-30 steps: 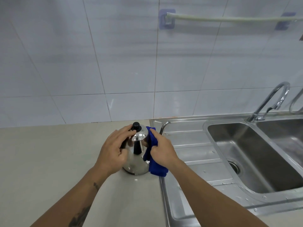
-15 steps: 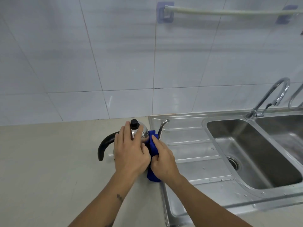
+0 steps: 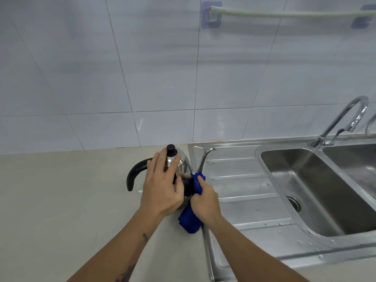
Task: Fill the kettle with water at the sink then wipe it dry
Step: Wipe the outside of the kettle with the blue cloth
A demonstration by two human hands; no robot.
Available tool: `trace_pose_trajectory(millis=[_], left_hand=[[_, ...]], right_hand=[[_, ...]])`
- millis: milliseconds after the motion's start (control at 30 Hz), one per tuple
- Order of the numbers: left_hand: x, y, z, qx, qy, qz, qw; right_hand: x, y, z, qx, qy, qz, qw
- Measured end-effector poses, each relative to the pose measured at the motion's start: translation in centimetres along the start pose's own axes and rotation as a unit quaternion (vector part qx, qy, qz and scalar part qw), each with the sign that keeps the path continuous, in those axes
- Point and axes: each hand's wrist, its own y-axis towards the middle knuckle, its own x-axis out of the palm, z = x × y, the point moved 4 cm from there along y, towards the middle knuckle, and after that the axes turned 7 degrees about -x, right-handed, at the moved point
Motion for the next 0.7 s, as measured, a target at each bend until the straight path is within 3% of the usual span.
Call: trace_pose_trajectory(millis=[200, 267, 400, 633, 700], left_hand=[[-0.6, 0.9, -0.1, -0.01, 0.03, 0.001, 1.0], [-0.6, 1.0, 0.1, -0.021, 0.024, 0.005, 0.999], [-0.7, 1.0, 0.3, -0.026, 0.007, 0.004, 1.0], [-1.6, 1.2, 0.0, -0.012, 0.005, 0.011, 1.0], [-1.8, 1.1, -0.3, 0.006, -0.01, 0.016, 1.0]], right_hand=[[-0.4, -1.3, -0.6, -0.025, 0.021, -0.046, 0.998], [-0.3, -1.6, 0.5, 0.028, 0.035, -0.057, 0.997], [0.4, 0.9, 0.2, 0.099, 0.105, -0.035, 0.989], [-0.4, 0.9, -0.4, 0.035, 0.155, 0.017, 0.987], [-2.0, 1.1, 0.2, 0.054, 0.18, 0.056, 0.981]])
